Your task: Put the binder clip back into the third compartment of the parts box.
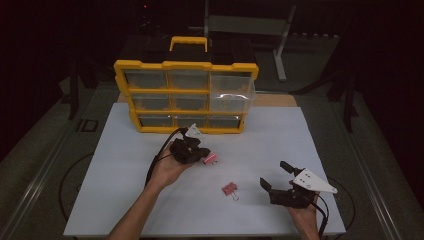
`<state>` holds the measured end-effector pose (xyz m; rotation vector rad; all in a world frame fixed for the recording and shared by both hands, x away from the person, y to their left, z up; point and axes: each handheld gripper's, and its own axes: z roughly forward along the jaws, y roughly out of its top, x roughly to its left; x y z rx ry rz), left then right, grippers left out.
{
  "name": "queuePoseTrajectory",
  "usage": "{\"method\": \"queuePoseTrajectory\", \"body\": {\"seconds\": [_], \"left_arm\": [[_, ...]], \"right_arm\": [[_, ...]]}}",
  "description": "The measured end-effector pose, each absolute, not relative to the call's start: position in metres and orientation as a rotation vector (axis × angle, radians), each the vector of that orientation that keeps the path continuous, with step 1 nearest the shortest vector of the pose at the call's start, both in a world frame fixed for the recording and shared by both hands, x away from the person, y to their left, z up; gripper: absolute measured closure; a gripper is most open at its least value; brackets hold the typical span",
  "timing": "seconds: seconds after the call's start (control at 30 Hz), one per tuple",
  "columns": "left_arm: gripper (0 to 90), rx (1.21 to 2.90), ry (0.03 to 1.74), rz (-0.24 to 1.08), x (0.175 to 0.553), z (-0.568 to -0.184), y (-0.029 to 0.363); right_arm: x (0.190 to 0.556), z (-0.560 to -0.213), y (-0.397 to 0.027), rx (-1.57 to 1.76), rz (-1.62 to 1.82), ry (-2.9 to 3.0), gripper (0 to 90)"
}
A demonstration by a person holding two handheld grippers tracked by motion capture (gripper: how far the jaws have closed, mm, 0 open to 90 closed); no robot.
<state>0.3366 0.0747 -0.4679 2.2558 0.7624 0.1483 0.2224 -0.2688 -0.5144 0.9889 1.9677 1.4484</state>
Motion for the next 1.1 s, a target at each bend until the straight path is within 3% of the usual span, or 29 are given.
{"method": "queuePoseTrajectory", "body": {"seconds": [1.1], "left_arm": [[89.8, 2.133, 0.622, 0.213, 0.356, -0.348, 0.107]], "right_arm": [[0.224, -0.515, -0.268, 0.984, 1.436, 1.962, 7.6]]}}
